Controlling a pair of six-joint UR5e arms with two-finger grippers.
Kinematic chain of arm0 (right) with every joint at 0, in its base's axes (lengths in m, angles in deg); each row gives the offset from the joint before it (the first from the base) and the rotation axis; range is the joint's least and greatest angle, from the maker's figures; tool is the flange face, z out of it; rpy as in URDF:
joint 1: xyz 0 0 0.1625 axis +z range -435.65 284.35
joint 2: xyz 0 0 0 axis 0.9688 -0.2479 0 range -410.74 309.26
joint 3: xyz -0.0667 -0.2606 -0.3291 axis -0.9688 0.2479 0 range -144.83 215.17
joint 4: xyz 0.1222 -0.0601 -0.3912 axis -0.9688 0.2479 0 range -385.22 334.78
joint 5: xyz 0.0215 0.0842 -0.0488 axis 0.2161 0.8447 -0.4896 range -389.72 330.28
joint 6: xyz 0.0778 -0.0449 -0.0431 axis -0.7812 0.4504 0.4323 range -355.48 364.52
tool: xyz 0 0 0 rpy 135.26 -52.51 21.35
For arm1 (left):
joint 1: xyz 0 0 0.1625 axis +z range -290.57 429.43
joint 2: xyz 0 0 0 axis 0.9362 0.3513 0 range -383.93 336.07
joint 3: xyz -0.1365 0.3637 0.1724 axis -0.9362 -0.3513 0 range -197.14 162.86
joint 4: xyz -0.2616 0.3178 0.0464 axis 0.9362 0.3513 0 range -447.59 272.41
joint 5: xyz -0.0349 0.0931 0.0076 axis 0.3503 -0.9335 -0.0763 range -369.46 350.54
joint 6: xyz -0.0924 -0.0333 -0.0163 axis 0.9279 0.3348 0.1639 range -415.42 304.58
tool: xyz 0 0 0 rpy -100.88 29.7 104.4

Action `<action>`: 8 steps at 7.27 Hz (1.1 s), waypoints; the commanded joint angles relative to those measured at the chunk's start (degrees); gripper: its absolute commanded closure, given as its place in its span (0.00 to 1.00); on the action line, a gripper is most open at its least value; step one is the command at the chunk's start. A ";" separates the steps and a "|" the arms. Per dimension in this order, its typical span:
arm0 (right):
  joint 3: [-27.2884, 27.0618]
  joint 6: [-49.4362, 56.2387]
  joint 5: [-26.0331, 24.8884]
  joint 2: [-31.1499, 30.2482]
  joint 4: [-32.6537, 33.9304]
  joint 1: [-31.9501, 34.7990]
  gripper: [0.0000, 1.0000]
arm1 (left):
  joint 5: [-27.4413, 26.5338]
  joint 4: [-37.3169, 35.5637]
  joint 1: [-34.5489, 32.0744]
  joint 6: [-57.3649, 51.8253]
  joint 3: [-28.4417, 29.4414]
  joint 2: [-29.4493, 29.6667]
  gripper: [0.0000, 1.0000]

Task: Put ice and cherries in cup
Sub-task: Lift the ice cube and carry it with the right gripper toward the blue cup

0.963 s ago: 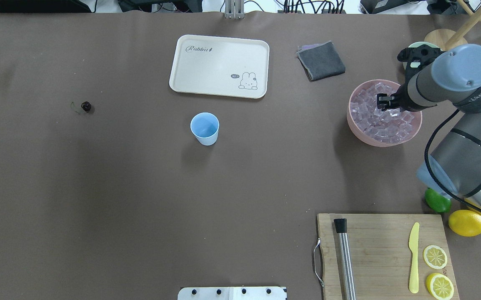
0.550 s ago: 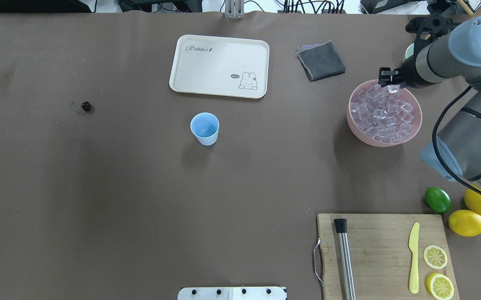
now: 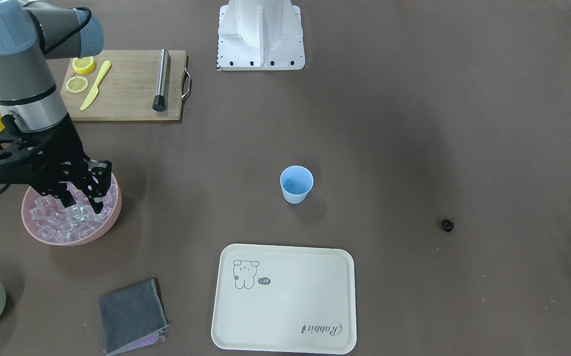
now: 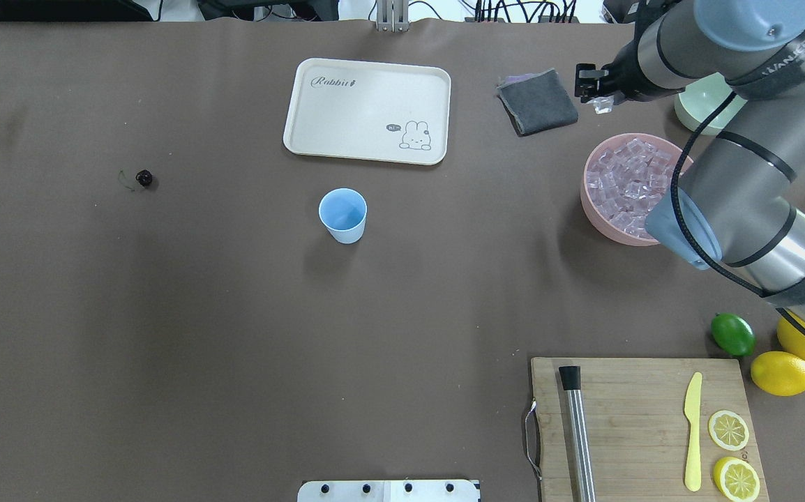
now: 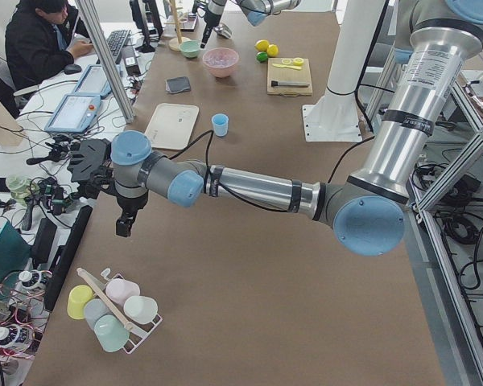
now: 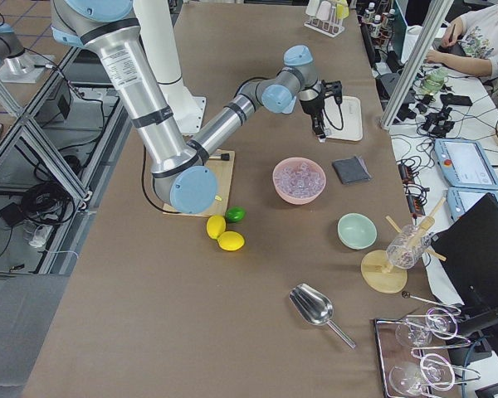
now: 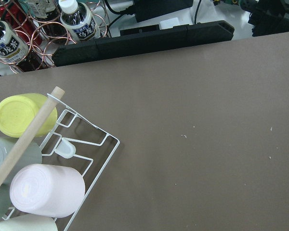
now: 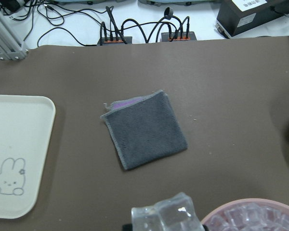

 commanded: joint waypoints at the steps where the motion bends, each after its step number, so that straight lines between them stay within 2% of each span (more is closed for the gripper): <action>1: 0.35 -2.06 -2.28 5.72 0.85 -4.28 1.00 | 0.09 0.07 -0.06 0.14 -1.22 0.00 0.02; 4: 1.48 -5.49 -9.92 11.53 0.32 -13.50 1.00 | 0.18 0.07 -0.06 0.23 -2.90 -0.96 0.02; 6: 7.01 -5.50 -13.09 17.41 0.23 -18.34 1.00 | 0.18 0.07 -0.41 0.23 -3.86 -2.01 0.02; 7: 8.51 -5.15 -15.72 17.78 0.06 -20.54 1.00 | 0.26 0.07 -0.59 0.23 -4.22 -2.28 0.02; 8: 11.05 -4.88 -16.97 18.39 -3.69 -22.13 1.00 | 0.26 0.07 -0.59 0.23 -4.39 -2.72 0.02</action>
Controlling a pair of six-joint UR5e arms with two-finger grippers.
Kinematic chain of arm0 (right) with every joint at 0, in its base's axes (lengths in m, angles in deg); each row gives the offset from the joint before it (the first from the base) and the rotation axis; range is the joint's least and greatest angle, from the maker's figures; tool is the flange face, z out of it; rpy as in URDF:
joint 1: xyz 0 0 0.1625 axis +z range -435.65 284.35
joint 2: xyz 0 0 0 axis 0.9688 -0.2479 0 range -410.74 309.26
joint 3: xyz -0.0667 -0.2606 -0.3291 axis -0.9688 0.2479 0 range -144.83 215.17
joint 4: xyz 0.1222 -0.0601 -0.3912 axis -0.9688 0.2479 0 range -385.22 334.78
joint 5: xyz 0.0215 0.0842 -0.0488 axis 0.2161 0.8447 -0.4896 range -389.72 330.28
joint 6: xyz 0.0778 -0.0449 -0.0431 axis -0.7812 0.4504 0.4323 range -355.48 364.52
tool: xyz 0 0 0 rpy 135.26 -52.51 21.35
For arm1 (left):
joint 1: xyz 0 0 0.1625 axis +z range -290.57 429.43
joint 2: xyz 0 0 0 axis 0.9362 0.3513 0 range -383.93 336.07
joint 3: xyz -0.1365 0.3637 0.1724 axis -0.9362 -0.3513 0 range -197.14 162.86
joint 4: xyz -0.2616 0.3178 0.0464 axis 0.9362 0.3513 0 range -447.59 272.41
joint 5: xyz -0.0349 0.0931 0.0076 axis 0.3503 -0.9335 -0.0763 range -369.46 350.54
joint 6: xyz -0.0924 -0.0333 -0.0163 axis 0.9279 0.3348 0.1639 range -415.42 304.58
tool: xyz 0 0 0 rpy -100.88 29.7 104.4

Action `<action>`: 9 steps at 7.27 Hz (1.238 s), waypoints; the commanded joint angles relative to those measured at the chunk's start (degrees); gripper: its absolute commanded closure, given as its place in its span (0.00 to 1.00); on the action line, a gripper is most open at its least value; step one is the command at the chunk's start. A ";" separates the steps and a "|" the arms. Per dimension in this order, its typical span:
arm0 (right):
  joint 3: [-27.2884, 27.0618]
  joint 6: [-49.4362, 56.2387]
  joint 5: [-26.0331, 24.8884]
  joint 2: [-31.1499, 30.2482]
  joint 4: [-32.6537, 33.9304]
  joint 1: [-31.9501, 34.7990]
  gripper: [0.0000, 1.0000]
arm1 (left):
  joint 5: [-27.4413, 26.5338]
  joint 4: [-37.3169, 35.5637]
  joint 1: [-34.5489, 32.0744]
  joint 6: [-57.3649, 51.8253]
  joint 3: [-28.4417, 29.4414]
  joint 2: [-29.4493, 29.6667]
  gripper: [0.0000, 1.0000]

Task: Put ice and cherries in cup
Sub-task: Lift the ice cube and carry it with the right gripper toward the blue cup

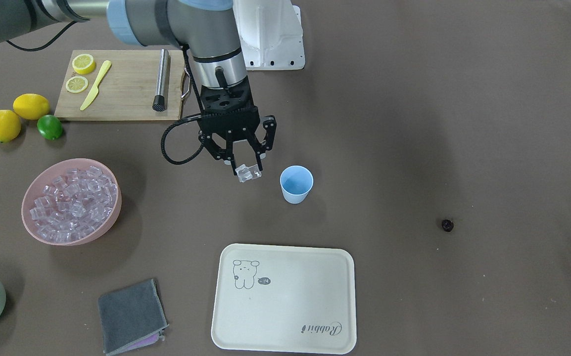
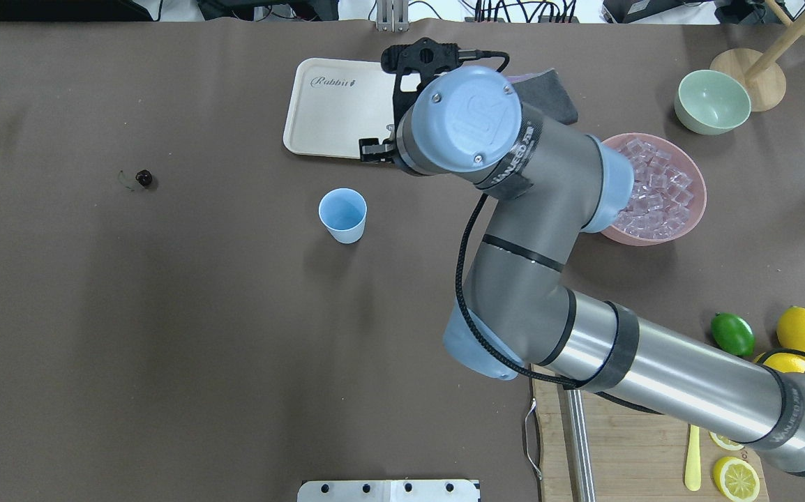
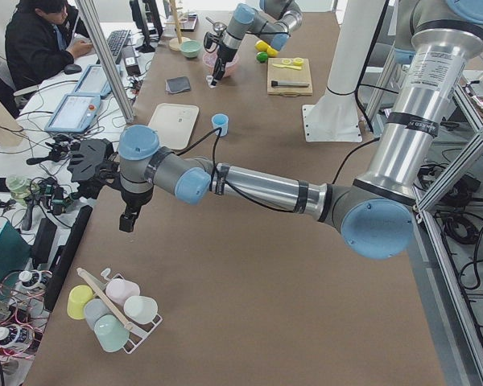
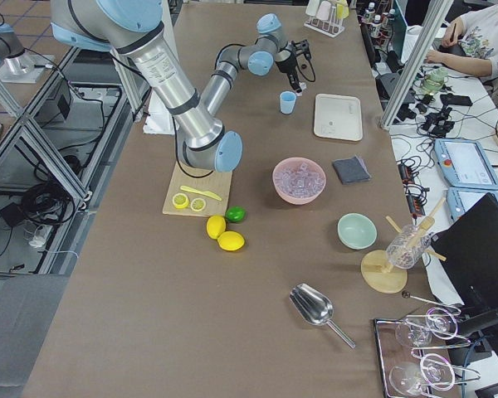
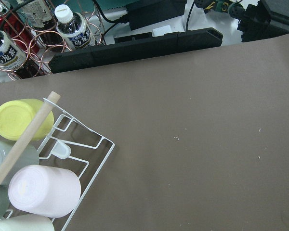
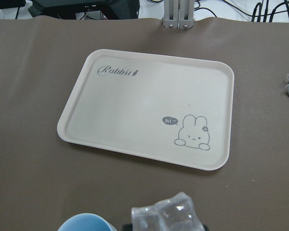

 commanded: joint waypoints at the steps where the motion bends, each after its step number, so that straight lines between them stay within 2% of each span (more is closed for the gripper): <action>1: 6.18 0.38 -2.77 1.72 -6.29 -3.71 1.00 | 0.03 0.00 -0.09 0.00 -0.70 -0.52 0.02; 2: 8.13 0.56 -4.25 2.94 -7.37 -4.85 1.00 | 0.03 0.00 -0.09 0.09 -1.31 -1.31 0.02; 5: 10.69 0.82 -4.35 5.41 -7.99 -5.74 1.00 | 0.03 0.00 -0.26 0.09 -2.46 -2.81 0.02; 7: 14.89 4.92 -4.79 6.11 -16.73 -6.01 1.00 | 0.03 0.00 -0.96 0.00 -2.63 -3.59 0.02; 9: 15.70 6.18 -4.79 5.68 -17.13 -5.92 1.00 | 0.03 0.00 -1.05 0.00 -2.81 -3.86 0.02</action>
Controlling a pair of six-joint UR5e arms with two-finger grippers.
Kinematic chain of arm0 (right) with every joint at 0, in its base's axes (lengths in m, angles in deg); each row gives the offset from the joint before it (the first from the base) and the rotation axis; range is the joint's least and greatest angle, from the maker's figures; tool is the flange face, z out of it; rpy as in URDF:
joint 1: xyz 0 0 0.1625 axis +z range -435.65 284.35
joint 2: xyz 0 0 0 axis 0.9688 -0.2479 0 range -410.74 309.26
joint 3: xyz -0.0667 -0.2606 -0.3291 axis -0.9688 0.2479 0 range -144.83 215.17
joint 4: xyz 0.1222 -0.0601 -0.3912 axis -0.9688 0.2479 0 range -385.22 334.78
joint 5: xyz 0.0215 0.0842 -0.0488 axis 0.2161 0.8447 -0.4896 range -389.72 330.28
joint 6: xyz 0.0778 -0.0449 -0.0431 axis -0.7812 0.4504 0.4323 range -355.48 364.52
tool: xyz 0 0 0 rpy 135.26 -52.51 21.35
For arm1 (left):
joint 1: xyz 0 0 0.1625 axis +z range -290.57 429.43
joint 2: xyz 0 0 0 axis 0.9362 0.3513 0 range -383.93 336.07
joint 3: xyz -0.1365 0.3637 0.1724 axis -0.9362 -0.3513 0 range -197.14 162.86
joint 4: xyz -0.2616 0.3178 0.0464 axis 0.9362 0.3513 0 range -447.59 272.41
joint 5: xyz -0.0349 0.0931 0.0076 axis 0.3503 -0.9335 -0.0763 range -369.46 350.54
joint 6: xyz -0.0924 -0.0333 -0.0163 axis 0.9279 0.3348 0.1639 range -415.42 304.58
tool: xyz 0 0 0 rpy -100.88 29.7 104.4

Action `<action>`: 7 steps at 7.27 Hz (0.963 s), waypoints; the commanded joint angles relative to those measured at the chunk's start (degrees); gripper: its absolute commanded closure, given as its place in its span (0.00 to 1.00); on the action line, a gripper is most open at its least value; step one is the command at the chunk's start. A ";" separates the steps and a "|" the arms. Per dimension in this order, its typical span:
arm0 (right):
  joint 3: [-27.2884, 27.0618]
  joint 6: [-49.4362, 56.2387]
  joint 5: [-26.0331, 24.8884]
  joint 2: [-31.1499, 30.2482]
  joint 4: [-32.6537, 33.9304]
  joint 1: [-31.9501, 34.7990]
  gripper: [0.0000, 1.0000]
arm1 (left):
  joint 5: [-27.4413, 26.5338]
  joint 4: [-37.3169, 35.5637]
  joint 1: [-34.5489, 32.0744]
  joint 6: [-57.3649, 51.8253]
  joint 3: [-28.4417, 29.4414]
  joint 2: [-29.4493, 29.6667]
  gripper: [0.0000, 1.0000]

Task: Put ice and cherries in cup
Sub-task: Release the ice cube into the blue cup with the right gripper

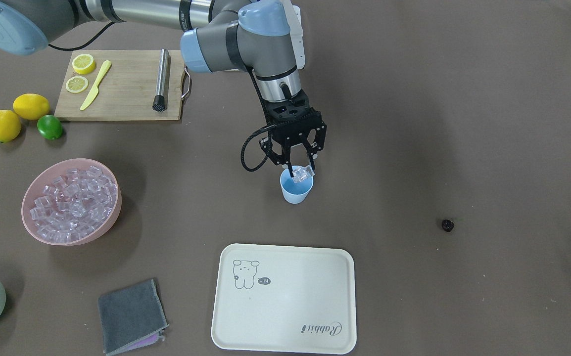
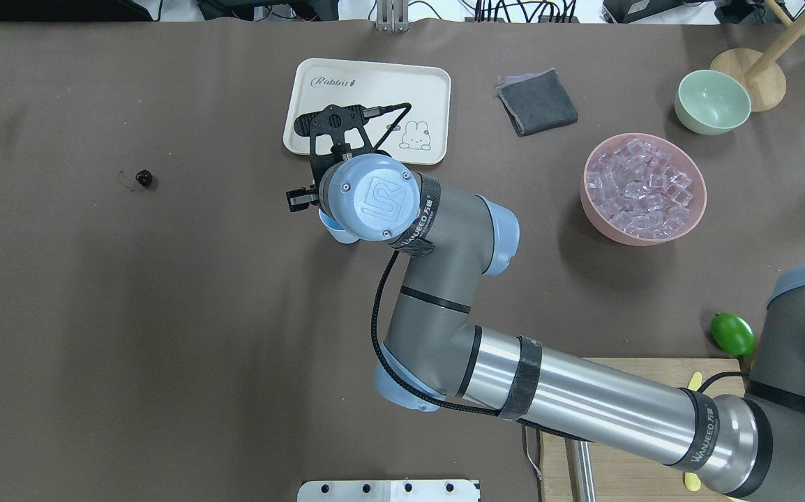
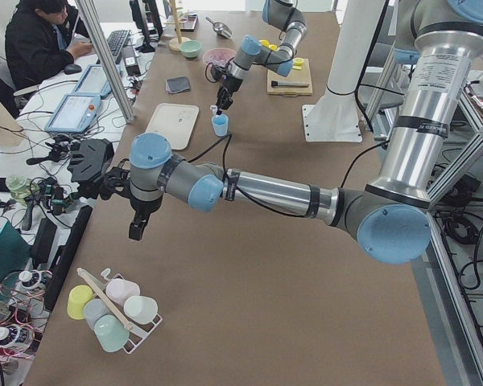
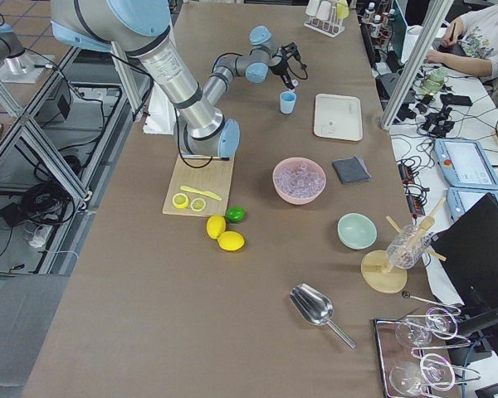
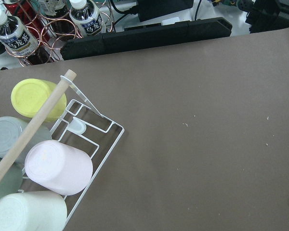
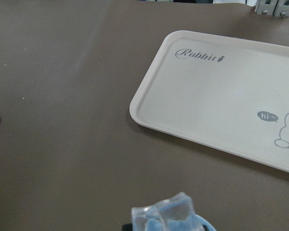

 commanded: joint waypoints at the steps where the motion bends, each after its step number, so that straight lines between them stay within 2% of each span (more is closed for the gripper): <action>1: 0.98 1.03 -0.05 -0.18 -0.97 0.01 1.00 | 0.09 0.00 -0.11 0.00 -0.43 -0.80 0.02; 3: 0.89 0.94 0.47 -1.05 -1.06 0.10 1.00 | 0.00 0.00 -0.11 0.00 -0.44 -0.81 0.02; 4: 0.89 1.03 0.91 -1.32 -0.97 0.01 0.06 | 0.09 0.00 -0.37 0.00 -1.05 -0.81 0.02; 5: 0.19 0.77 1.26 -1.67 -0.80 0.01 0.00 | 0.09 0.00 -0.37 0.00 -1.14 -0.81 0.02; 6: 0.01 0.76 1.44 -1.85 -0.79 0.01 0.00 | 0.09 0.00 -0.37 0.00 -1.14 -0.63 0.02; 7: -2.51 0.76 2.40 -2.46 0.25 0.01 0.00 | 0.35 -0.69 -0.37 0.00 -1.14 0.24 0.02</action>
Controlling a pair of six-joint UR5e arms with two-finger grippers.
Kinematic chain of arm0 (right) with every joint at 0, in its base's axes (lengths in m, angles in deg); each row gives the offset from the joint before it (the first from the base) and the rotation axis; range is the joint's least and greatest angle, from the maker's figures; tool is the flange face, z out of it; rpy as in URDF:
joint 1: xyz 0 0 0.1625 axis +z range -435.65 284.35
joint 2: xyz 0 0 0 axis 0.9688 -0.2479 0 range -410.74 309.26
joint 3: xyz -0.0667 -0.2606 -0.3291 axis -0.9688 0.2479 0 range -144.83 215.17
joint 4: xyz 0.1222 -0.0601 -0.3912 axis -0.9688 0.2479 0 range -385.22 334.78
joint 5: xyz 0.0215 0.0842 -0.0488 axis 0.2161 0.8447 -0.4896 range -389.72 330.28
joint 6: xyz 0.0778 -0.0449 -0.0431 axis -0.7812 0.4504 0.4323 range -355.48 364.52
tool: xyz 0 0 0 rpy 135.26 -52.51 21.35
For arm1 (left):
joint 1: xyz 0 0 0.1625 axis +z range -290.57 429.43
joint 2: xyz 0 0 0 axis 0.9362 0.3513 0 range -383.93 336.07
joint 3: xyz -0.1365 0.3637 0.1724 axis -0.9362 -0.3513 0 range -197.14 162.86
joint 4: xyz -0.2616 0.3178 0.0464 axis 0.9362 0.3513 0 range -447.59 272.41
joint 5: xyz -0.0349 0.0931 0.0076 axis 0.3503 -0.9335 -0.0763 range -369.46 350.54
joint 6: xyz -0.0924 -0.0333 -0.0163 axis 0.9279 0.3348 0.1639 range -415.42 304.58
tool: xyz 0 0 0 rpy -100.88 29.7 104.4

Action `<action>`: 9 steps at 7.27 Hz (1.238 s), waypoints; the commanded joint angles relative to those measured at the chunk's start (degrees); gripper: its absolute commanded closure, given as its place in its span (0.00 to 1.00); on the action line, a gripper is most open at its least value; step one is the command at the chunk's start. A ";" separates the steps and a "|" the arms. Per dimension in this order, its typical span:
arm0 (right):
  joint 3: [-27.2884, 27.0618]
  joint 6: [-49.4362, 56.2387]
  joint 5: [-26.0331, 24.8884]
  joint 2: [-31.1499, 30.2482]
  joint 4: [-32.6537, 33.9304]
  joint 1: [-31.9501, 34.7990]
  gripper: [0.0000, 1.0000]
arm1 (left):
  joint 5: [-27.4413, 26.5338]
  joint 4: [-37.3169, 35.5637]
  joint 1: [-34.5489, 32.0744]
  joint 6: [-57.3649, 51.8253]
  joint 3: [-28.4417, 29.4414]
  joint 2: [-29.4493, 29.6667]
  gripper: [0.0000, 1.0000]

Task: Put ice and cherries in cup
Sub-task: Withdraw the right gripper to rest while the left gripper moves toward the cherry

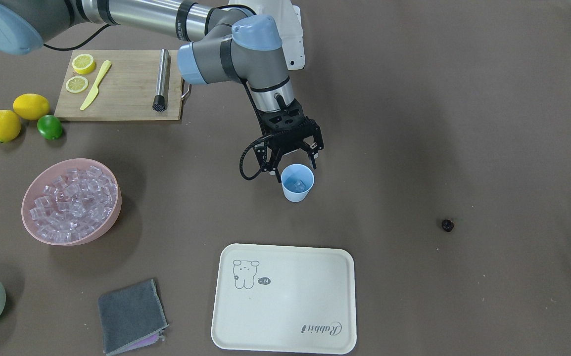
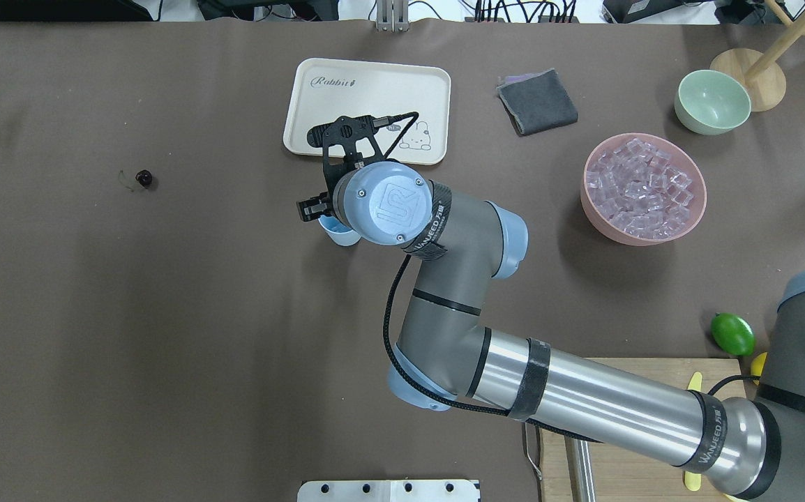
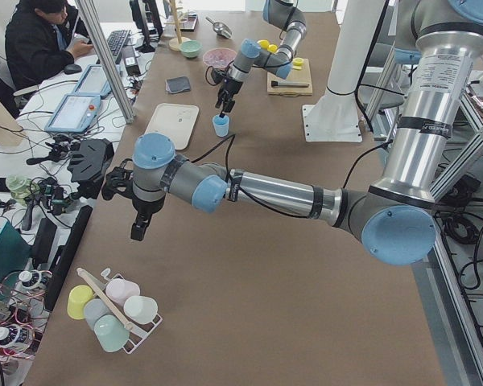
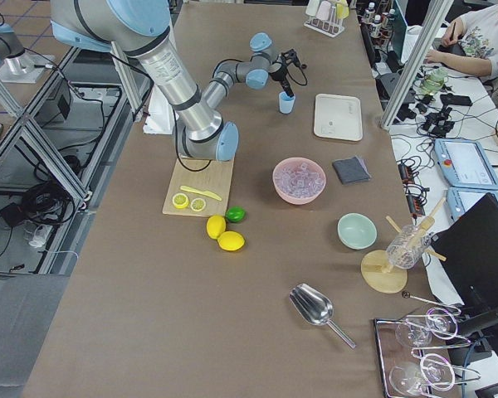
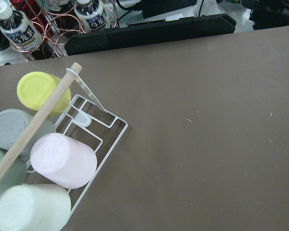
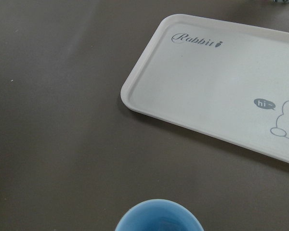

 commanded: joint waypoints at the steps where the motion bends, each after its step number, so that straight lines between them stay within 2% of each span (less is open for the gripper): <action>1: -6.85 0.14 3.64 -2.85 3.51 2.00 0.00 | 0.11 -0.97 0.42 0.35 0.74 2.81 0.02; 2: -14.90 0.49 7.41 -9.05 5.80 5.32 0.00 | 0.28 -5.50 0.85 4.18 0.22 6.83 0.02; 4: -23.04 4.52 17.42 -19.08 8.36 14.45 0.00 | 0.37 -5.81 5.31 5.70 -2.58 8.09 0.02; 5: -26.12 4.71 19.73 -23.92 8.81 18.33 0.00 | 0.37 -4.50 7.78 5.89 -3.81 8.19 0.02; 7: -29.65 10.48 29.20 -33.93 9.43 29.21 0.00 | 0.20 1.10 13.83 8.51 -4.53 8.28 0.02; 8: -31.58 11.47 29.94 -39.99 9.34 32.13 0.00 | -0.41 5.05 18.30 10.09 -3.40 8.19 0.02; 9: -31.77 19.57 30.21 -45.27 9.25 35.73 0.00 | -0.42 6.57 20.26 10.11 -2.34 8.10 0.02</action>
